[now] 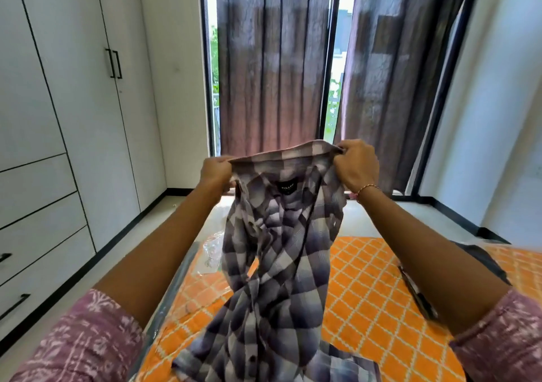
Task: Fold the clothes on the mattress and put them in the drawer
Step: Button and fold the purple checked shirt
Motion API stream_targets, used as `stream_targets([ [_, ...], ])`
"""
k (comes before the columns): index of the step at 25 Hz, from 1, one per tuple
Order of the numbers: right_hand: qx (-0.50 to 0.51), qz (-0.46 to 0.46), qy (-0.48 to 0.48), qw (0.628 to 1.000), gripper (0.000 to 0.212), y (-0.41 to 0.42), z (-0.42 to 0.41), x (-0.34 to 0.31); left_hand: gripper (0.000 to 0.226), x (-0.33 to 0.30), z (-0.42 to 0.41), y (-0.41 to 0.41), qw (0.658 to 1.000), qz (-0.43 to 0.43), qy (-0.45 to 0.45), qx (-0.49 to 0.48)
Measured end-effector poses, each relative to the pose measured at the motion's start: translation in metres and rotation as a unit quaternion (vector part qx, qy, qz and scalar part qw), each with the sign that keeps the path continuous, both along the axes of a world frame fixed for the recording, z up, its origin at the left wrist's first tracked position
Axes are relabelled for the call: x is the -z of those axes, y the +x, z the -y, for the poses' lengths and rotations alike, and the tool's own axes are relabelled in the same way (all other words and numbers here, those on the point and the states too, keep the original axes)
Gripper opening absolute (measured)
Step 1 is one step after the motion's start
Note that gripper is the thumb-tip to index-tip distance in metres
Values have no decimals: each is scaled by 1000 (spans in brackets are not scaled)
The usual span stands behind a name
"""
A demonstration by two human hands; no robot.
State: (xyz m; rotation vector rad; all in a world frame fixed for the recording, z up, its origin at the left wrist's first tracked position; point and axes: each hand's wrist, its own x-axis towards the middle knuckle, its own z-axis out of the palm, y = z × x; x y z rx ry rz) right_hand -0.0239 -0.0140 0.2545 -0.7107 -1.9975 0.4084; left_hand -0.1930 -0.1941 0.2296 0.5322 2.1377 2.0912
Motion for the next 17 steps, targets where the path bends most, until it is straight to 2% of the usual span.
stream_targets([
  [1,-34,19,-1,999,20,0,1,-8,28,-2,0,1,998,-11,56,-21],
  [2,-51,79,10,995,20,0,1,-14,29,-3,1,3,996,-36,64,-42],
  [3,-38,132,22,990,22,1,1,-21,28,-4,2,6,995,-71,35,-65],
  [4,-4,137,37,990,23,0,0,-32,26,-8,1,7,988,-122,2,-93],
  [7,79,-18,101,992,27,-7,8,-76,19,-41,-5,14,942,-296,18,-160],
  [8,85,10,136,987,29,-14,12,-88,17,-53,-8,12,932,-324,-20,-163],
  [9,74,76,157,982,30,-17,18,-95,18,-61,-10,12,932,-315,-90,-157],
  [10,69,141,168,973,30,-18,21,-97,23,-65,-10,11,934,-277,-159,-158],
  [11,76,170,182,965,30,-16,23,-97,28,-67,-9,11,943,-226,-191,-152],
  [13,105,149,196,964,28,-6,18,-93,33,-72,-2,15,960,-182,-145,-154],
  [15,122,123,162,971,26,7,12,-92,31,-88,10,22,964,-203,-115,-128],
  [16,125,136,128,974,25,13,11,-94,28,-98,16,25,958,-217,-161,-95],
  [17,122,174,96,972,24,20,10,-96,22,-108,24,28,940,-233,-244,-57],
])
